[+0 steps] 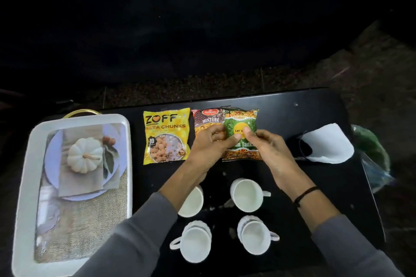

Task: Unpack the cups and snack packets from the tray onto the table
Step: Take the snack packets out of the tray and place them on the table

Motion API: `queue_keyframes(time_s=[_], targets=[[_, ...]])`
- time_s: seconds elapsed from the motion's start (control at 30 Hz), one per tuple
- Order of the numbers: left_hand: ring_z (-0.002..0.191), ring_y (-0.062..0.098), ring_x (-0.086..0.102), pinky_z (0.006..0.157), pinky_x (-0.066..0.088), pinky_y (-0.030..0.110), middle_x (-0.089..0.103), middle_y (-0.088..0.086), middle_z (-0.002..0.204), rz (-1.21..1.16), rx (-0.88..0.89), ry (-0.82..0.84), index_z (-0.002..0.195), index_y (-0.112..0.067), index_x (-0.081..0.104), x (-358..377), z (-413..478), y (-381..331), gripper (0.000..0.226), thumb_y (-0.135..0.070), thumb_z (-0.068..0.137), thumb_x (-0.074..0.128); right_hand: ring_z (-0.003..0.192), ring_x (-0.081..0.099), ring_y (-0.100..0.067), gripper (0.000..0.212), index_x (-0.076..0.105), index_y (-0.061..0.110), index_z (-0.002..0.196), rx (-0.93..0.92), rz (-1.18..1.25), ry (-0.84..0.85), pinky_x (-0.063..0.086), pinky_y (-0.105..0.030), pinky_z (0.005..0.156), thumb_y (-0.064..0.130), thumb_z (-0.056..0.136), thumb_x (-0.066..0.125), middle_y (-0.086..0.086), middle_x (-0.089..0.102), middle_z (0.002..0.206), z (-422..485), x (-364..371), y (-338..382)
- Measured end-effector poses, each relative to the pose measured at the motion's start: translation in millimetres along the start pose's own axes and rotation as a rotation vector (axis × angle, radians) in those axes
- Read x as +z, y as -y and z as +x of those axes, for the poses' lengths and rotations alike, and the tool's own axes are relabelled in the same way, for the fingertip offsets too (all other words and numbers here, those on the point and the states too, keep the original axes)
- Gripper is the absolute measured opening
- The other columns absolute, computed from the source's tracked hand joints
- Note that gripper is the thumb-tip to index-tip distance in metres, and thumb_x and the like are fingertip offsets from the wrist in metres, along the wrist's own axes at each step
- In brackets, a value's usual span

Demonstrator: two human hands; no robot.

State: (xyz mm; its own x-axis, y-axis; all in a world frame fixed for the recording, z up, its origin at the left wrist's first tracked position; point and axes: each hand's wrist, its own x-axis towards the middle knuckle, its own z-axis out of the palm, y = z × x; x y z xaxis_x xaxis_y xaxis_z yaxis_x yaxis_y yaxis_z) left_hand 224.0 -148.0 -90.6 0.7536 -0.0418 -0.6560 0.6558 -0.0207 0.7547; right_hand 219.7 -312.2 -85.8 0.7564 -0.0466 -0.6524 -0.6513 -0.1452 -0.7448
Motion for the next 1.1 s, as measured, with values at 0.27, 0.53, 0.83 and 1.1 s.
queue_keyframes(time_s=[0.27,0.53,0.83,1.1], targets=[[0.111,0.016,0.069,0.088,0.053,0.021,0.072,0.002,0.118,0.132,0.003,-0.034,0.127,-0.013,0.061,44,27,-6,0.034,-0.015,0.095,0.073,0.112,0.065,-0.016,0.047,0.051,0.025,0.132,-0.051,-0.170,-0.148,0.051,-0.041,0.100,0.059,0.099,0.049,0.005,0.067,0.118,24,-7,-10],[0.096,-0.010,0.058,0.075,0.038,-0.002,0.058,-0.024,0.105,0.349,0.057,-0.026,0.143,-0.017,0.053,46,27,5,0.052,-0.005,0.095,0.068,0.128,0.055,-0.028,0.051,0.045,0.004,0.144,-0.144,-0.404,-0.230,0.045,-0.046,0.108,0.033,0.104,0.055,-0.013,0.057,0.139,29,-4,-10],[0.145,0.019,0.046,0.108,0.036,0.017,0.050,0.006,0.156,0.495,0.115,0.001,0.158,-0.013,0.036,35,24,4,0.068,0.000,0.097,0.062,0.122,0.057,-0.027,0.048,0.047,0.003,0.141,-0.256,-0.489,-0.314,0.047,-0.037,0.101,0.023,0.100,0.062,-0.013,0.058,0.133,25,6,-12],[0.132,0.015,0.058,0.112,0.046,0.030,0.065,0.002,0.140,0.471,0.188,-0.061,0.143,-0.015,0.058,19,5,-6,0.051,-0.007,0.093,0.069,0.125,0.044,-0.032,0.037,0.054,0.001,0.128,-0.495,-0.717,-0.340,0.042,-0.044,0.103,0.013,0.095,0.065,-0.016,0.053,0.137,7,17,-16]])
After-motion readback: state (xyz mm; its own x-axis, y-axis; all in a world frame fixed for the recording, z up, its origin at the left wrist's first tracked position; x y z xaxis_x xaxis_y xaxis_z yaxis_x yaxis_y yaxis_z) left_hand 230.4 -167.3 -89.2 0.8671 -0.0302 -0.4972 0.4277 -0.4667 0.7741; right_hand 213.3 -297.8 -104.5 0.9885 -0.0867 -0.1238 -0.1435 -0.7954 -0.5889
